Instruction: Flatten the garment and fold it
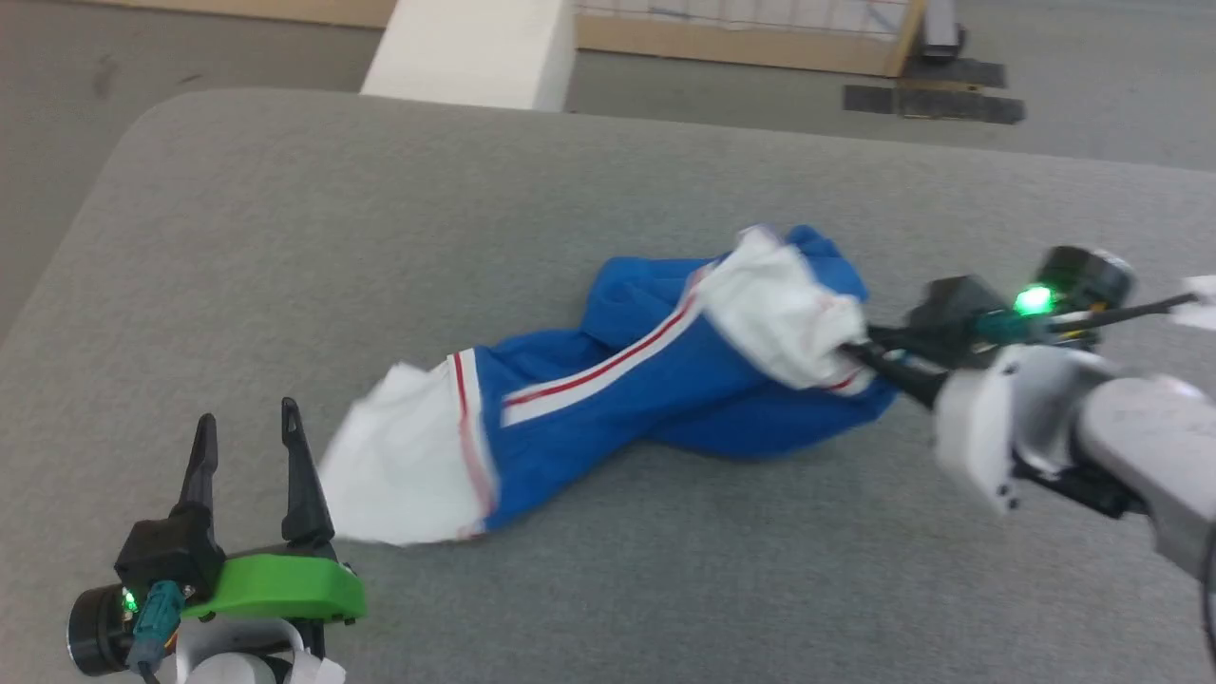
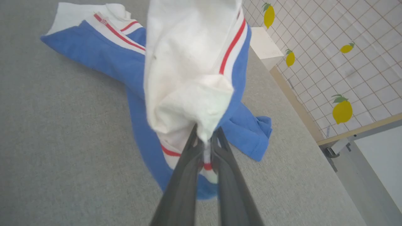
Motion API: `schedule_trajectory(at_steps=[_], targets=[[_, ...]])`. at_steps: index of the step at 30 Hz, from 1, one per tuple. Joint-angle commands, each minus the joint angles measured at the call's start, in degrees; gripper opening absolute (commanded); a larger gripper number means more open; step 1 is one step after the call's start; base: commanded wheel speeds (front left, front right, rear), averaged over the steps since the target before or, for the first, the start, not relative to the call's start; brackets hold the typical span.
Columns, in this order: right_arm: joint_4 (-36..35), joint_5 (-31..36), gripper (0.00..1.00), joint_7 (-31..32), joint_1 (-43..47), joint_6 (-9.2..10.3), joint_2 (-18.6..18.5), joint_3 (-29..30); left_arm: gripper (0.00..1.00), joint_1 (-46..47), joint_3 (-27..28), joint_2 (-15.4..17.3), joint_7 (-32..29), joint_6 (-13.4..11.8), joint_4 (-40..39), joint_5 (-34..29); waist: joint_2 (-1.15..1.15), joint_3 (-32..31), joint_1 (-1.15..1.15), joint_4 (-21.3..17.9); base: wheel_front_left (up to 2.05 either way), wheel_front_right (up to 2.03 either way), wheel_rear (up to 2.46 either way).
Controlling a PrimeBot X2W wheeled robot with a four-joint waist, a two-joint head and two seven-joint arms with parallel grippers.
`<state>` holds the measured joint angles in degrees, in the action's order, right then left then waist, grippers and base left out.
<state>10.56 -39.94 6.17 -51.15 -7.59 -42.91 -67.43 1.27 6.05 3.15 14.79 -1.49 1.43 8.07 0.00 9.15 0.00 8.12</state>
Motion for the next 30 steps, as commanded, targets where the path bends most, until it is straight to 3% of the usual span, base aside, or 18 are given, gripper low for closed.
schedule_trajectory(at_steps=[1, 6, 10, 17, 18, 19, 24, 30], targets=[[0.53, 0.23, 0.00, -0.90, 2.23, 0.10, -1.56, 1.39, 1.00, -0.30, -0.24, -0.26, 0.20, 0.23, 0.14, -0.39, 0.00, -1.46, 0.00, -4.53, 0.00, 0.00, 0.00], [2.66, 1.23, 0.00, -2.43, 10.95, 0.10, -7.03, 6.02, 1.00, 0.11, -1.10, -0.27, 0.20, 0.15, 0.07, -0.35, 0.00, -0.81, 0.00, -6.21, 0.00, 0.00, 0.00], [6.57, -0.59, 0.00, -3.65, 19.99, 0.10, -8.89, 10.36, 1.00, 0.13, -1.41, -0.27, 0.20, 0.17, 0.10, -0.43, 0.00, -0.40, 0.00, -6.58, 0.00, 0.00, 0.00], [13.54, -3.41, 0.00, -7.01, 31.64, 0.10, -5.44, 17.71, 1.00, -0.47, -1.42, -0.27, 0.20, 0.28, 0.63, -0.55, 0.00, -0.50, 0.00, -6.95, 0.00, 0.00, 0.00], [14.43, -3.70, 0.34, -8.58, 32.48, 0.10, -4.50, 19.94, 1.00, -0.63, -1.34, -0.27, 0.20, 0.28, 0.71, -0.58, 0.00, -0.73, 0.00, -7.05, 0.00, 0.00, 0.00], [15.03, -3.58, 1.00, -9.90, 32.95, 0.10, -3.83, 21.79, 1.00, -0.80, -1.39, -0.27, 0.20, 0.19, 0.71, -0.74, 0.00, -0.94, 0.00, -7.16, 0.00, 0.00, 0.00], [14.29, 0.94, 1.00, -13.69, 34.81, 0.10, -2.28, 29.65, 1.00, -2.14, -1.47, -0.27, 0.20, -0.48, 0.44, -1.47, 0.00, -2.73, 0.00, -7.91, 0.00, 0.00, 0.00], [6.95, 7.36, 1.00, -12.02, 36.26, 0.10, -3.22, 39.37, 1.00, -3.29, -1.65, -0.27, 0.20, -0.89, -0.02, -1.70, 0.00, -4.46, 0.00, -8.14, 0.00, 0.00, 0.00]])
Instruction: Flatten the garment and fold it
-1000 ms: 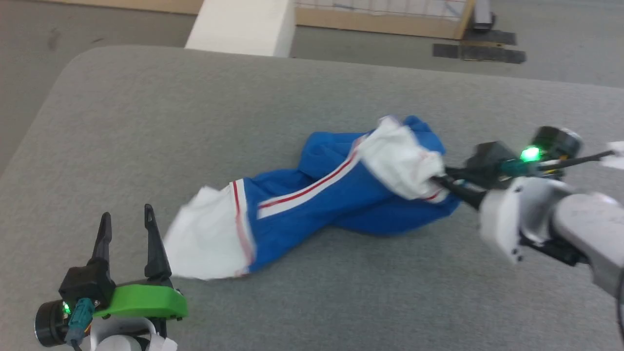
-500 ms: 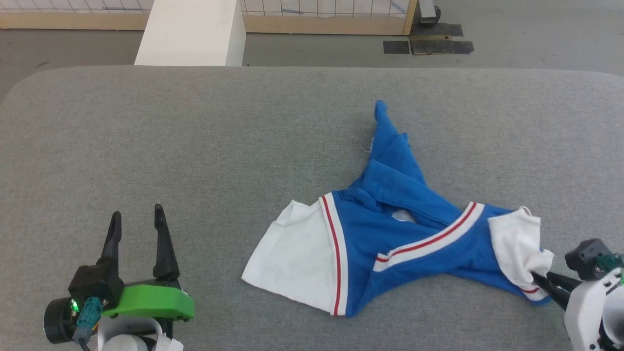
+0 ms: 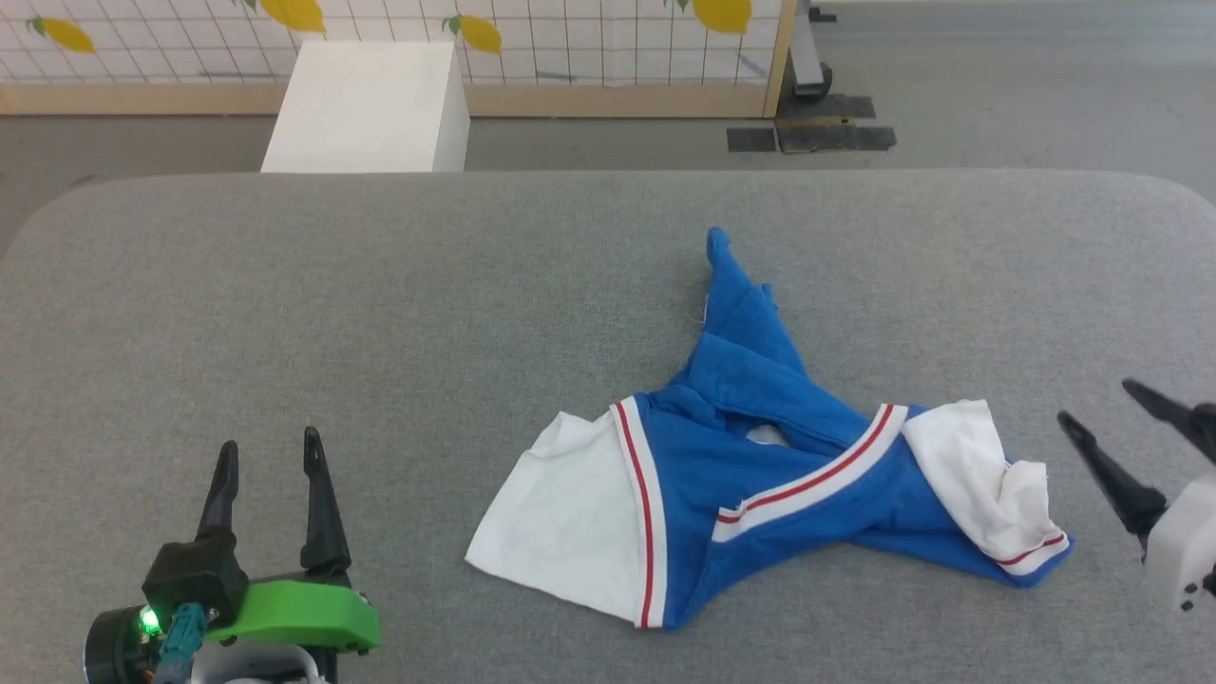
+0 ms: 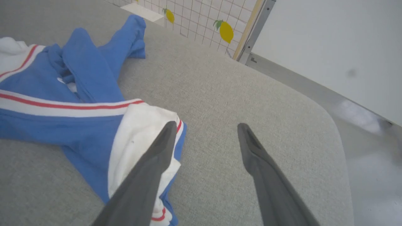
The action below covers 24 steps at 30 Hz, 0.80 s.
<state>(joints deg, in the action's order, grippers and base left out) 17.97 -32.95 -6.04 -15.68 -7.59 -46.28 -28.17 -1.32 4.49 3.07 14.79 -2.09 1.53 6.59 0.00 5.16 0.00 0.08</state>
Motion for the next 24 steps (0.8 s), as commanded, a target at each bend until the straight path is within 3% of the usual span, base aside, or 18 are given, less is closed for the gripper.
schedule_trajectory(at_steps=[1, 4, 7, 10, 11, 12, 18, 24], targets=[[-2.15, 1.24, 1.00, 1.31, 0.94, 0.10, 0.05, 1.16, 1.00, -0.83, -0.10, -0.19, 0.20, -0.35, -0.23, -0.27, 0.00, -0.63, 0.00, -0.10, 0.00, 0.00, 0.00], [-8.49, 3.20, 1.00, 6.74, 1.00, 0.10, -0.43, 3.48, 1.00, -1.18, -0.39, -0.19, 0.21, -0.64, -0.67, -0.47, 0.00, -0.83, 0.00, -0.02, 0.00, 0.00, 0.00], [-13.29, 3.28, 1.00, 15.52, -0.02, 0.10, -2.81, 1.68, 1.00, -1.22, -0.69, -0.19, 0.21, -0.82, -1.29, -0.77, 0.00, -0.61, 0.00, 0.08, 0.00, 0.00, 0.00], [-17.12, 0.30, 1.00, 25.52, -3.12, 0.10, -5.27, -2.36, 1.00, -0.96, -1.03, -0.19, 0.21, -0.65, -1.56, -1.07, 0.00, -0.16, 0.00, 0.45, 0.00, 0.00, 0.00], [-19.13, -3.65, 1.00, 33.92, -7.13, 0.10, -7.01, -7.61, 1.00, -0.21, -1.48, -0.19, 0.21, -0.35, -1.67, -1.17, 0.00, 0.69, 0.00, 1.19, 0.00, 0.00, 0.00], [-19.22, -5.10, 1.00, 36.00, -8.33, 0.10, -7.11, -9.00, 1.00, 0.05, -1.58, -0.19, 0.21, -0.25, -1.68, -1.18, 0.00, 0.97, 0.00, 1.38, 0.00, 0.00, 0.00], [-14.20, -10.05, 1.00, 44.64, -15.94, 0.10, -5.66, -16.64, 1.00, 1.50, -2.81, -0.19, 0.21, -0.52, -1.82, -0.42, 0.00, 3.36, 0.00, 3.20, 0.00, 0.00, 0.00], [-3.08, -11.95, 1.00, 45.78, -19.33, 0.10, -2.44, -21.64, 1.00, 2.64, -3.51, -0.19, 0.21, -0.84, -1.49, 0.11, 0.00, 5.37, 0.00, 4.97, 0.00, 0.00, 0.00]])
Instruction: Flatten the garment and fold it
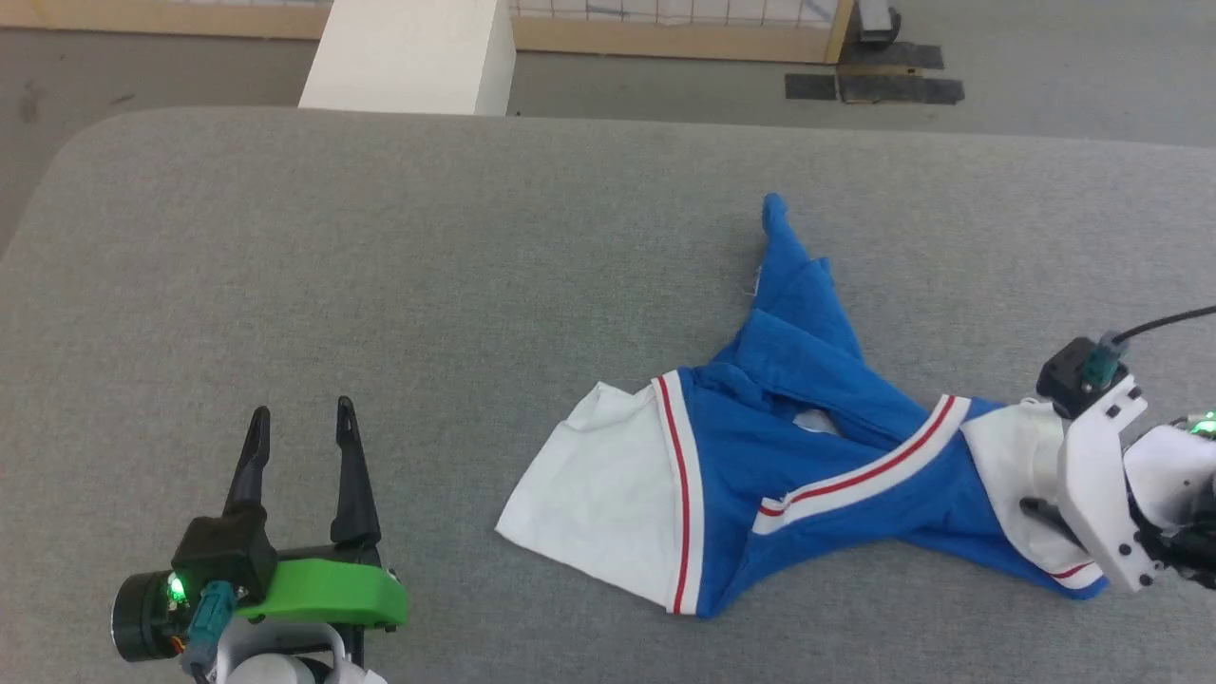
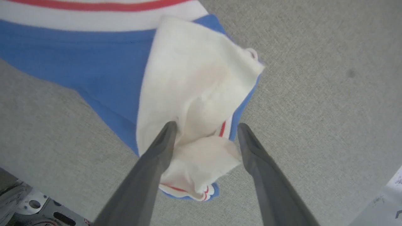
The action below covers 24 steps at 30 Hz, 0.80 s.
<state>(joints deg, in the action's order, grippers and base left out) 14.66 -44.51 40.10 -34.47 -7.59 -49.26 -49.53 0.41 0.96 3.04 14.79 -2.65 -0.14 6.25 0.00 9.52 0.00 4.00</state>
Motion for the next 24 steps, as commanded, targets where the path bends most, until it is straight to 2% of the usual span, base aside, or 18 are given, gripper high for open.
schedule_trajectory(at_steps=[1, 2, 3, 4, 5, 8, 15, 20, 24], targets=[[1.52, -0.81, 1.00, -0.94, -0.72, 0.10, 1.15, -0.96, 1.00, 1.05, 0.03, -0.16, 0.21, -0.34, 0.22, 0.52, 0.00, 1.20, 0.00, 1.29, 0.00, 0.00, 0.00], [2.32, -1.14, 1.00, -1.44, -0.79, 0.10, 1.55, -1.59, 1.00, 1.12, 0.08, -0.16, 0.21, -0.40, 0.25, 0.57, 0.00, 1.25, 0.00, 1.39, 0.00, 0.00, 0.00], [3.11, -1.45, 0.42, -2.26, -0.94, 0.10, 1.78, -2.43, 1.00, 1.14, 0.15, -0.16, 0.21, -0.49, 0.26, 0.62, 0.00, 1.33, 0.00, 1.46, 0.00, 0.00, 0.00], [3.58, -1.62, 0.04, -3.17, -1.16, 0.10, 1.87, -2.97, 1.00, 1.14, 0.20, -0.16, 0.21, -0.57, 0.25, 0.65, 0.00, 1.36, 0.00, 1.44, 0.00, 0.00, 0.00], [4.00, -1.83, 0.00, -4.36, -1.45, 0.10, 1.96, -3.57, 1.00, 1.09, 0.32, -0.16, 0.21, -0.68, 0.24, 0.68, 0.00, 1.29, 0.00, 1.29, 0.00, 0.00, 0.00], [4.57, -2.94, 0.00, -8.81, -2.09, 0.10, 1.74, -3.58, 1.00, 0.62, 0.60, -0.16, 0.21, -0.95, 0.28, 0.75, 0.00, 0.72, 0.00, 0.67, 0.00, 0.00, 0.00], [3.47, -10.30, 0.00, -21.17, 1.08, 0.10, -0.86, 3.44, 1.00, -0.38, 0.79, -0.16, 0.21, -1.27, 0.24, 1.00, 0.00, -0.92, 0.00, -1.42, 0.00, 0.00, 0.00], [3.98, -16.79, 0.00, -25.88, 6.93, 0.10, -3.41, 9.19, 1.00, -0.62, 0.32, -0.16, 0.21, -1.05, 0.37, 1.07, 0.00, -0.94, 0.00, -2.37, 0.00, 0.00, 0.00], [9.16, -21.57, 0.00, -28.06, 12.74, 0.10, -3.41, 12.99, 1.00, -0.28, -0.31, -0.16, 0.21, -0.86, 0.56, 1.03, 0.00, -0.54, 0.00, -2.52, 0.00, 0.00, 0.00]])
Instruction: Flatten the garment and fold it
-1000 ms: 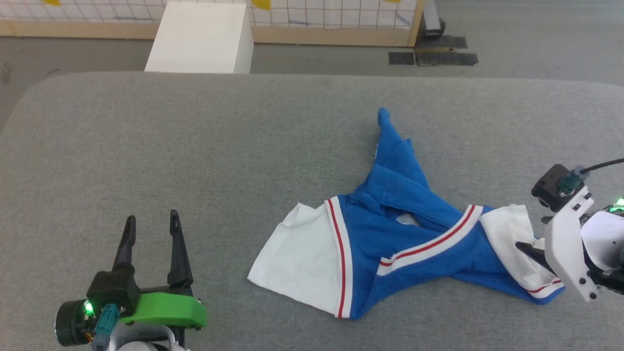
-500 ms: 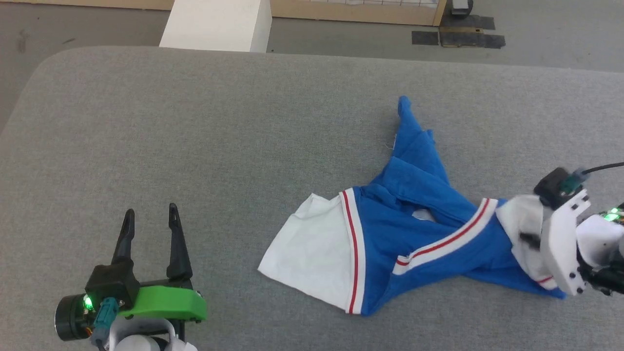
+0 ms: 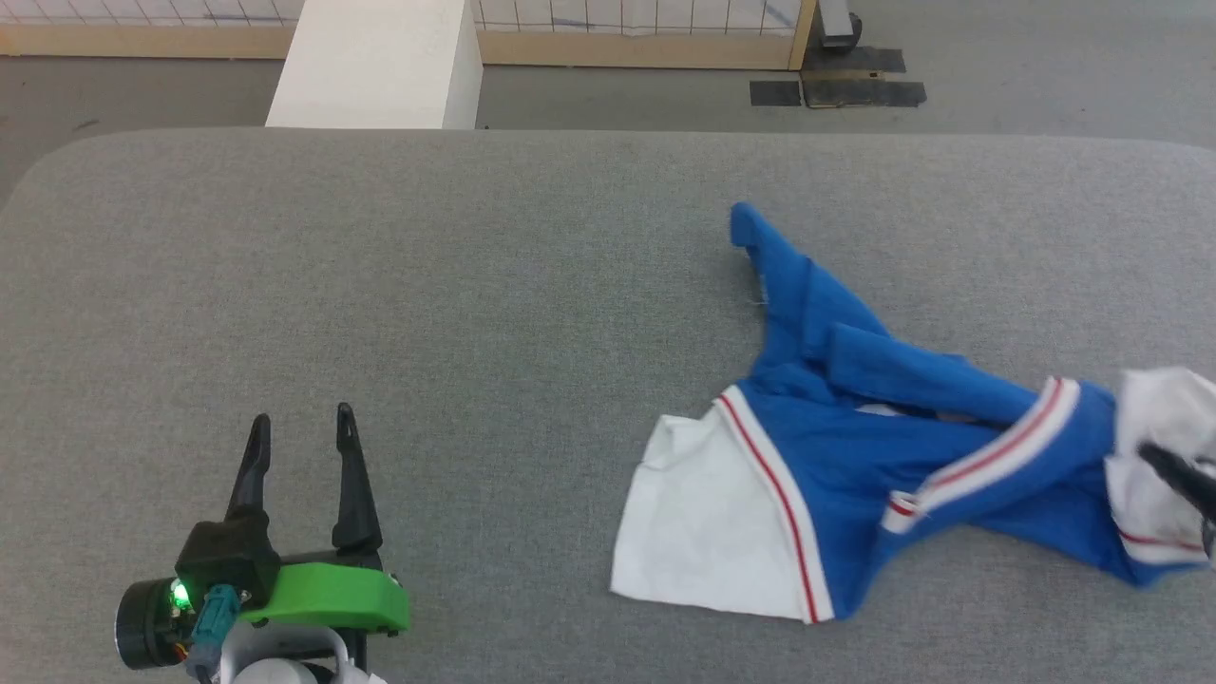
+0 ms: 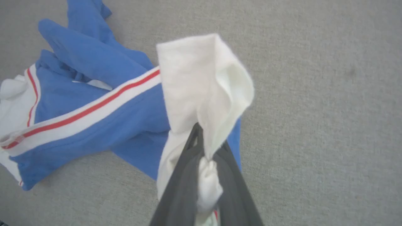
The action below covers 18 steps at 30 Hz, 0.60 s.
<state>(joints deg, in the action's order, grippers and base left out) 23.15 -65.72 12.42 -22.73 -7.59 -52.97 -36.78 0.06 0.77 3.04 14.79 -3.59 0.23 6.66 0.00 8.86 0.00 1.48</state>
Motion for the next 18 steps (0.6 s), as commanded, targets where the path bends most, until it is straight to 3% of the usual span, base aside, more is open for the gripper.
schedule_trajectory(at_steps=[1, 6, 10, 12, 18], targets=[[2.31, -0.76, 0.00, -0.73, 2.17, 0.10, 0.48, 0.61, 1.00, 0.18, -0.28, -0.16, 0.21, 0.10, 0.28, 0.60, 0.00, 0.19, 0.00, 0.08, 0.00, 0.00, 0.00], [12.69, -3.99, 0.00, -3.93, 6.71, 0.10, 3.05, 4.24, 1.00, 0.24, -0.70, -0.16, 0.21, 0.44, 0.76, 0.41, 0.00, 0.28, 0.00, 0.61, 0.00, 0.00, 0.00], [16.57, -2.10, 0.02, -6.91, 7.54, 0.10, 4.13, 4.44, 1.00, -0.36, -0.94, -0.16, 0.21, 0.50, 1.08, 0.09, 0.00, -0.60, 0.00, 0.65, 0.00, 0.00, 0.00], [16.70, -0.83, 1.00, -9.64, 7.12, 0.10, 4.58, 4.85, 1.00, -0.96, -0.92, -0.16, 0.21, 0.47, 1.22, -0.11, 0.00, -1.44, 0.00, 0.30, 0.00, 0.00, 0.00], [15.89, 6.57, 1.00, -19.95, 6.73, 0.10, 2.51, 6.62, 1.00, -2.33, -0.66, -0.16, 0.21, 1.03, 1.80, -0.64, 0.00, -4.57, 0.00, -0.49, 0.00, 0.00, 0.00]])
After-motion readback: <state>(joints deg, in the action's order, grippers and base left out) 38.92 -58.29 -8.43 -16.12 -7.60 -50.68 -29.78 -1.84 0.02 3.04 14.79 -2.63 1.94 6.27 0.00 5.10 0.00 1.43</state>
